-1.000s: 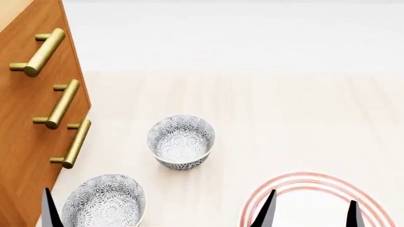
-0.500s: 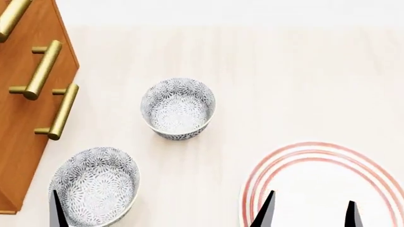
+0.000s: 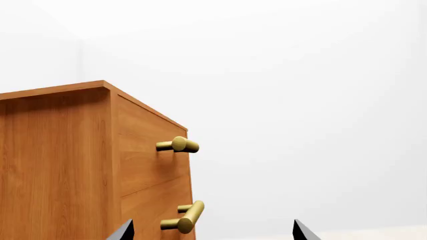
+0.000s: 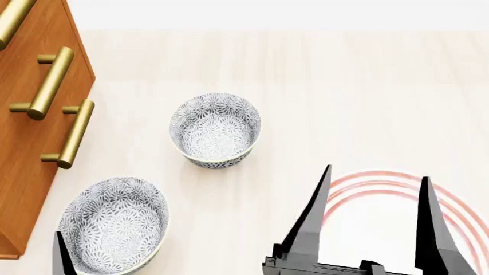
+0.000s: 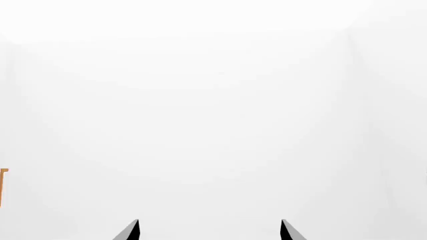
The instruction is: Pick up the bowl and put it in the front on the plate.
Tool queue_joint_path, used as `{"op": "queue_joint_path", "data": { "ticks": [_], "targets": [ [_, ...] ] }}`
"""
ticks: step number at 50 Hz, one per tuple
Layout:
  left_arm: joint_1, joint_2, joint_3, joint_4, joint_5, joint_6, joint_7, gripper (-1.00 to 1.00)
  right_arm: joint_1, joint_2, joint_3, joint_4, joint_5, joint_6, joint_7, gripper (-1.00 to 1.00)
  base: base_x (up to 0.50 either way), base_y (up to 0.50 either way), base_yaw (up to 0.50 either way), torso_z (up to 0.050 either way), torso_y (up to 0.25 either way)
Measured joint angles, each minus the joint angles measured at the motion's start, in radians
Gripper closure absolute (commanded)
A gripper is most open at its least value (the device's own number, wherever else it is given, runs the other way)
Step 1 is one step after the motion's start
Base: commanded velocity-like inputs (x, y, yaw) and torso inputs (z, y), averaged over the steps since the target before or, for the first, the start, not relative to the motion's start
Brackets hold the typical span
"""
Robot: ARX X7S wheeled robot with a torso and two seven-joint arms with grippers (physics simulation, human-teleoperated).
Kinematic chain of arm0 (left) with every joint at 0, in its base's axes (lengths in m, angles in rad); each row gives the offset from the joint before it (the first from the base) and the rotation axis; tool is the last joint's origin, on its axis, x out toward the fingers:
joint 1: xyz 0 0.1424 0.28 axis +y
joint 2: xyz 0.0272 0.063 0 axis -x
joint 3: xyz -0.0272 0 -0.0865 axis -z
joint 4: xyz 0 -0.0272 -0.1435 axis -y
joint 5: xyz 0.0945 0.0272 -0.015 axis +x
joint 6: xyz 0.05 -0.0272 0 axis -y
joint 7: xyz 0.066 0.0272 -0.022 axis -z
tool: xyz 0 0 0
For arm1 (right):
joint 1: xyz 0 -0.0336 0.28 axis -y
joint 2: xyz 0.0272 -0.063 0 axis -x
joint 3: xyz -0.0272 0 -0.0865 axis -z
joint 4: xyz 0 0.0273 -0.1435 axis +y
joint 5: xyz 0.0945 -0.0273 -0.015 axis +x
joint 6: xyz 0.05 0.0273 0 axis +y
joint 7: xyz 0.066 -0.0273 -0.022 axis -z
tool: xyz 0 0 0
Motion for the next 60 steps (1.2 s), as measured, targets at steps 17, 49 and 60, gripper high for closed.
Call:
{"op": "queue_joint_path", "data": {
  "ticks": [17,49,60],
  "targets": [
    [-0.002,-0.006,0.014,-0.009,-0.019,-0.015,-0.002,-1.0,0.604,-0.026,-0.048,0.23,0.174,0.862,-0.096,-1.0,0.0,0.0,0.0,0.0,0.0],
    [-0.001,-0.017,0.044,-0.034,-0.038,-0.027,-0.007,-1.0,1.335,-0.213,-0.262,1.452,0.623,0.87,-0.129,-1.0,0.0,0.0,0.0,0.0,0.0],
    [0.001,-0.02,0.052,-0.035,-0.039,-0.029,-0.01,-1.0,1.369,-0.221,-0.333,1.526,0.791,0.864,-0.09,-1.0,0.0,0.0,0.0,0.0,0.0]
  ]
}}
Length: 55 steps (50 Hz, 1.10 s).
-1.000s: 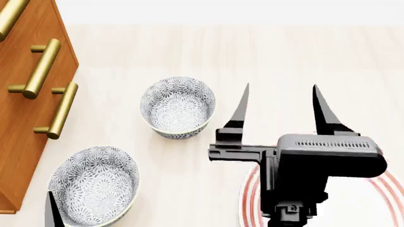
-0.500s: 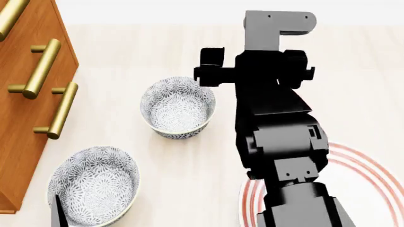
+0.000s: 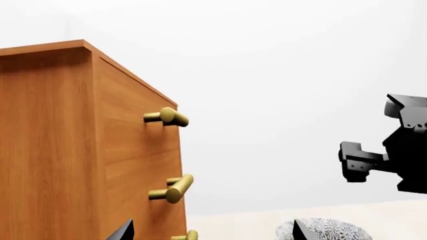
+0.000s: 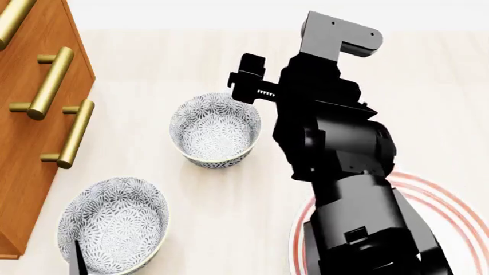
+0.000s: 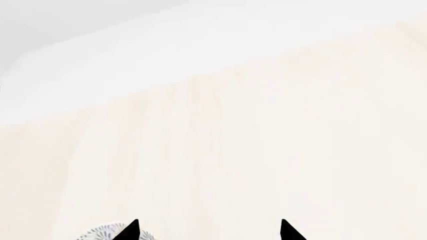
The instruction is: Pick up the bowl and put it in the front on the plate.
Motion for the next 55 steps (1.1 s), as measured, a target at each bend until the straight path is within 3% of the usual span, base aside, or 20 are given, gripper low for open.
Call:
{"op": "queue_joint_path", "data": {
  "ticks": [31,55],
  "targets": [
    [-0.001,-0.013,0.013,0.001,-0.012,-0.003,-0.012,-1.0,0.007,-0.004,-0.78,0.002,0.828,-0.133,0.061,-1.0,0.0,0.0,0.0,0.0,0.0],
    [-0.006,-0.02,0.021,-0.004,-0.028,-0.012,-0.02,-1.0,0.0,-0.004,-1.053,-0.012,1.137,-0.2,0.077,-1.0,0.0,0.0,0.0,0.0,0.0]
  ]
}}
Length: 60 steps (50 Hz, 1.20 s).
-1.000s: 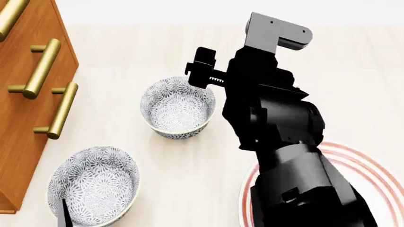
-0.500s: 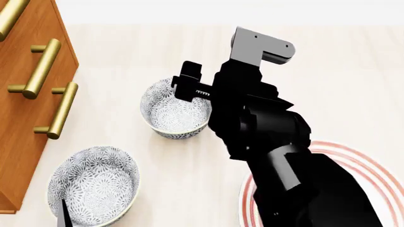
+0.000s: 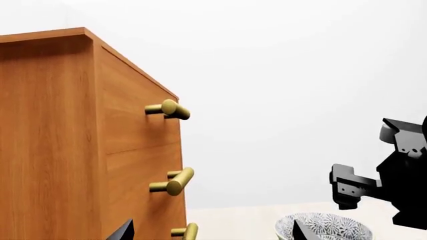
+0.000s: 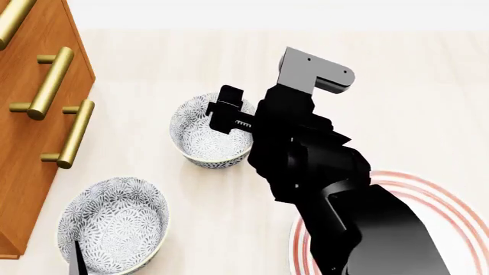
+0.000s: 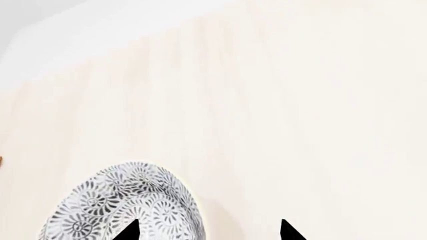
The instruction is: Pick up the bowl and put it in the front on the plate.
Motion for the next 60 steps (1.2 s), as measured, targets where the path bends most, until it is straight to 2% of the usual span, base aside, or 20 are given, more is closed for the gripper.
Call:
{"op": "queue_joint_path", "data": {
  "ticks": [20,60],
  "targets": [
    [-0.002,-0.006,0.008,-0.004,-0.001,-0.001,-0.008,-1.0,-0.012,0.0,-0.055,-0.015,0.072,-0.014,0.0,-1.0,0.0,0.0,0.0,0.0,0.0],
    [-0.006,-0.018,0.026,-0.009,-0.001,-0.002,-0.021,-1.0,-0.032,0.0,-0.06,-0.041,0.116,-0.025,0.002,-1.0,0.0,0.0,0.0,0.0,0.0]
  ]
}}
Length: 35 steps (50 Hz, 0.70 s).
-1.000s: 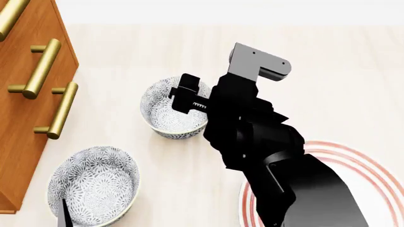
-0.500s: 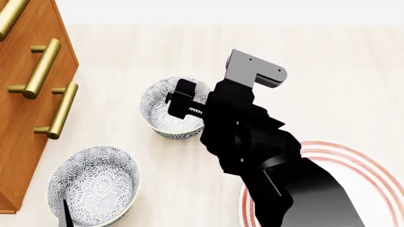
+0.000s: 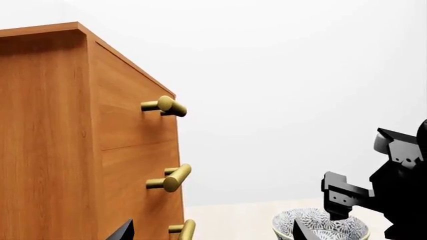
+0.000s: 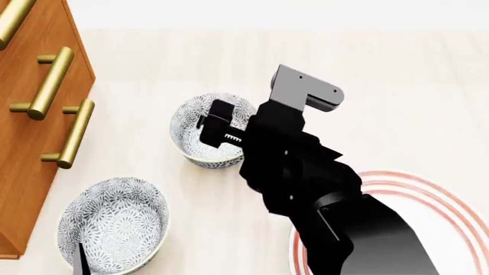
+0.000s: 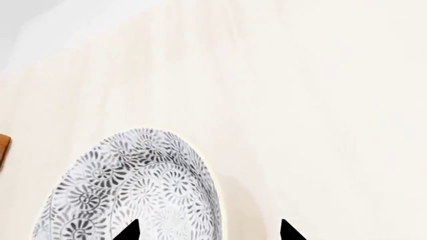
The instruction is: Pick up the bowl and put it in the front on the plate.
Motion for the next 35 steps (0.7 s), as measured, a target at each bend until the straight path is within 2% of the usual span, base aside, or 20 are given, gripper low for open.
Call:
{"op": "queue_joint_path", "data": {
  "ticks": [35],
  "targets": [
    [-0.007,-0.009,0.007,0.001,-0.011,-0.017,-0.012,-1.0,-0.021,0.0,0.007,-0.015,-0.001,-0.024,0.016,-1.0,0.0,0.0,0.0,0.0,0.0]
  ]
}}
